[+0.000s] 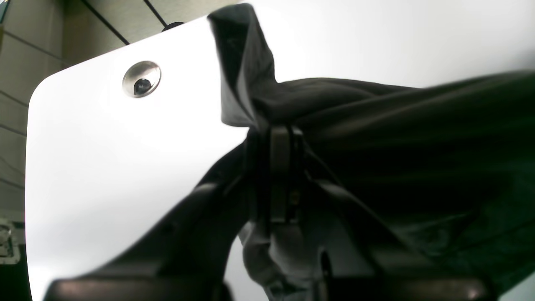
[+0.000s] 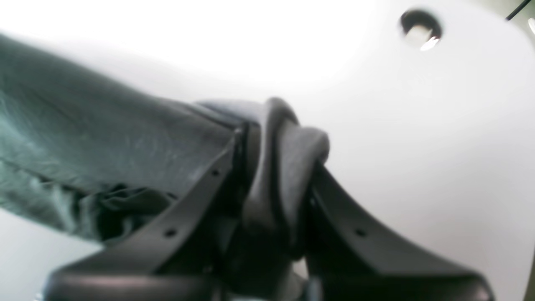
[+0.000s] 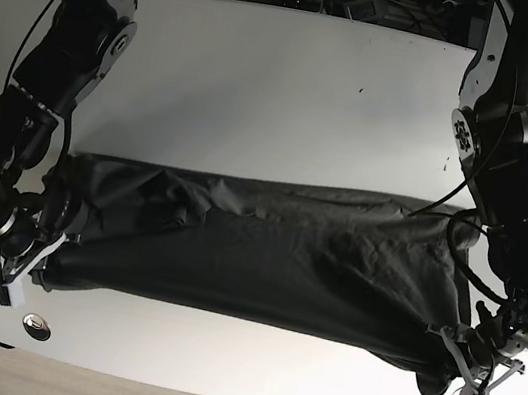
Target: Fold the T-shirt properly
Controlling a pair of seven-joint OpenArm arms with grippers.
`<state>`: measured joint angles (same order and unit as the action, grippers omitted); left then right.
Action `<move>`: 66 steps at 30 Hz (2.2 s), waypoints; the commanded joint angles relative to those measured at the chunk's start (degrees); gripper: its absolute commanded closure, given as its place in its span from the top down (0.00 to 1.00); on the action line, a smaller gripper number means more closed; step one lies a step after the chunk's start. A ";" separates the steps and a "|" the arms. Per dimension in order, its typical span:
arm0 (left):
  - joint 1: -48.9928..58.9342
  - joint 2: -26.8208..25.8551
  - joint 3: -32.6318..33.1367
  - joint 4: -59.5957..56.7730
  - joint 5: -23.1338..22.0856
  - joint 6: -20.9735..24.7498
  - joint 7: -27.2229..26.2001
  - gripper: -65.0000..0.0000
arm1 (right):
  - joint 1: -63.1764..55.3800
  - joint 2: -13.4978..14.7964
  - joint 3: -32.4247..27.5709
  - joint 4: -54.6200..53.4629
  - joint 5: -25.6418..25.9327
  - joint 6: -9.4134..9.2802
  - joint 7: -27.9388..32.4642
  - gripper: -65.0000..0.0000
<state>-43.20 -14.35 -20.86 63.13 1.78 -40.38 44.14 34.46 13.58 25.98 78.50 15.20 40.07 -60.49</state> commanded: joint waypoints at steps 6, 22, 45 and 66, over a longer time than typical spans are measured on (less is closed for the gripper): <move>-27.17 -4.07 4.64 -14.12 -0.59 0.38 -7.35 0.00 | 30.91 5.71 -8.35 -16.30 1.02 -0.07 3.30 0.03; 3.42 -6.97 -3.45 7.06 -1.21 0.38 -5.59 0.00 | 2.33 3.34 -0.88 7.17 6.47 -0.07 -3.29 0.03; 52.91 -0.64 -19.45 32.91 -1.21 0.38 -2.34 0.00 | -59.82 1.23 8.97 31.08 32.14 -4.43 -3.29 0.03; 63.55 -10.49 -26.30 35.37 -23.72 0.38 0.48 0.60 | -72.13 3.51 8.97 31.79 46.38 -0.07 -3.29 0.91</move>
<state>21.08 -23.51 -47.16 97.58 -21.63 -40.18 47.29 -37.17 16.08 34.44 108.97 60.66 39.48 -64.73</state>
